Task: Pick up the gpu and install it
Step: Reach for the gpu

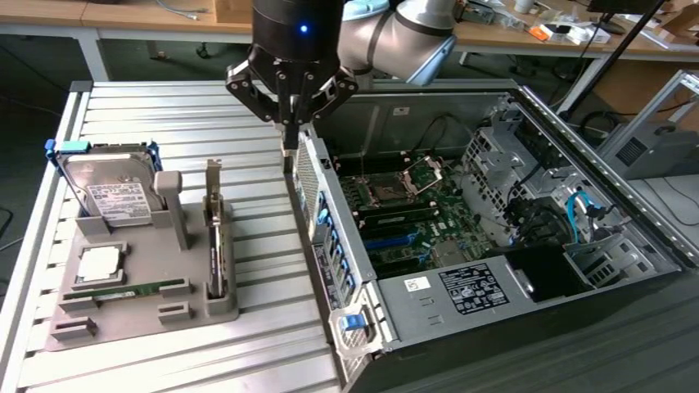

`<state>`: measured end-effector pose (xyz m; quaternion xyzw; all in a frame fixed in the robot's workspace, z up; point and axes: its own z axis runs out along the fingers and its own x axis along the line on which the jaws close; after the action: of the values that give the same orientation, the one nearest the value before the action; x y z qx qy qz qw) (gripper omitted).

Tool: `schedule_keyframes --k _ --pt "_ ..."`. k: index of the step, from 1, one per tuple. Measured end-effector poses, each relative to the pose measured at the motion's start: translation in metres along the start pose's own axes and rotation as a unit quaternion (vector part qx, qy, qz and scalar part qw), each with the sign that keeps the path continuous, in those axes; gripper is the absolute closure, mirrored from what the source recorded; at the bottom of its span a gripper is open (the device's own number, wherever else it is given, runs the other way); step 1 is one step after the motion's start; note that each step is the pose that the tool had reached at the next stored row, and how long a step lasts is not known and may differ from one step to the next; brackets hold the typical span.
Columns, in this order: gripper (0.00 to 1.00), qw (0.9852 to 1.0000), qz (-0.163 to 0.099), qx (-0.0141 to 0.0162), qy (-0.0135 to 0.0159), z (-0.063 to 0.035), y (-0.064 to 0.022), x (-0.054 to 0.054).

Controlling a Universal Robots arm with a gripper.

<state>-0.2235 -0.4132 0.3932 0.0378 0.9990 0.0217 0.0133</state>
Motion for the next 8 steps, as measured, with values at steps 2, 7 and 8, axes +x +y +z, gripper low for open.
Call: schedule_keyframes --k 2,7,8 --pt "0.89 1.0 0.0 0.0 0.0 -0.0001 -0.0004 0.0026" --pt "0.89 1.0 0.0 0.0 0.0 -0.0003 -0.0013 0.0095" --pt "0.89 1.0 0.0 0.0 0.0 -0.0004 -0.0015 0.0112"
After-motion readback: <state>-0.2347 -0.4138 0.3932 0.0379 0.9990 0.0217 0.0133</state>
